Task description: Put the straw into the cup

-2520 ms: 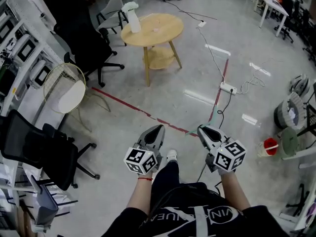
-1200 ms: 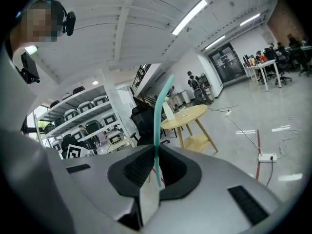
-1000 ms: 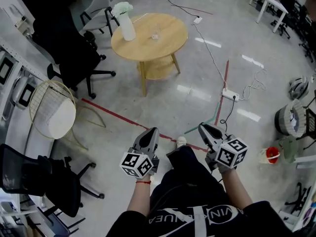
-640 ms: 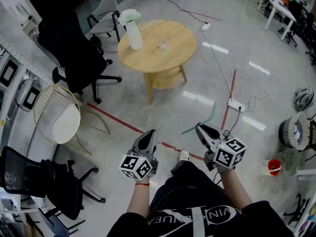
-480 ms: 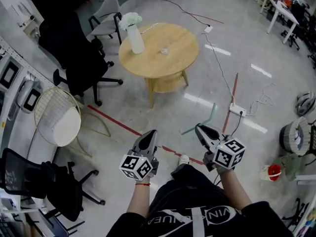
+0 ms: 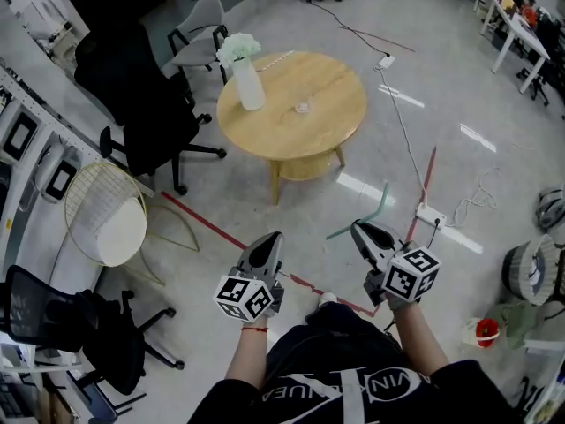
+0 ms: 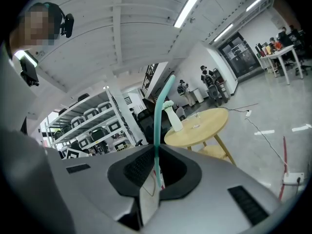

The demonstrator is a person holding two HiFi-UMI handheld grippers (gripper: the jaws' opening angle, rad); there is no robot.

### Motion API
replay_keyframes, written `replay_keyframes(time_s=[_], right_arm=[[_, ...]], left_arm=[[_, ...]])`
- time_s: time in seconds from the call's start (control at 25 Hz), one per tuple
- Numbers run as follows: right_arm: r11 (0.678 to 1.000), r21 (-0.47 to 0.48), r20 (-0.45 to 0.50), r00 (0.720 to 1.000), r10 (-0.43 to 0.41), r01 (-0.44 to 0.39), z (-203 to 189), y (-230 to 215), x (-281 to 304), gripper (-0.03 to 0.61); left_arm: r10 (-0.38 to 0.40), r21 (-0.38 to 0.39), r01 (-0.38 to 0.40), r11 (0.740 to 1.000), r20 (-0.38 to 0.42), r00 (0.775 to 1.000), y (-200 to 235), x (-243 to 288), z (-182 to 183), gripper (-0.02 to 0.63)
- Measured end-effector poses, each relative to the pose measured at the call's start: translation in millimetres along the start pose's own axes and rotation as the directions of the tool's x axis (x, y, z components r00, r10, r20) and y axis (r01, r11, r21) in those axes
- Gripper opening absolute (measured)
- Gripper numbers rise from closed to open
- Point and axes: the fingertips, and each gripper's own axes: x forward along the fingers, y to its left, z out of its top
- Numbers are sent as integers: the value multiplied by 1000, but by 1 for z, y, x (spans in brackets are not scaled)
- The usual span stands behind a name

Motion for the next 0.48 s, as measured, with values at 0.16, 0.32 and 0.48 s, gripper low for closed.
replay_keyframes(time_s=[0.16, 0.32, 0.48], right_arm=[[1000, -3, -4, 1000, 25, -25, 6, -9, 14, 29], [999, -12, -6, 999, 32, -32, 11, -19, 19, 29], [1000, -5, -4, 1000, 26, -26, 15, -27, 17, 30]], left_arm=[[22, 1, -22, 1000, 8, 1000, 10, 12, 5, 6], [9, 7, -9, 1000, 23, 1000, 7, 29, 9, 7], [-6, 7, 6, 1000, 1, 1000, 1, 38, 5, 6]])
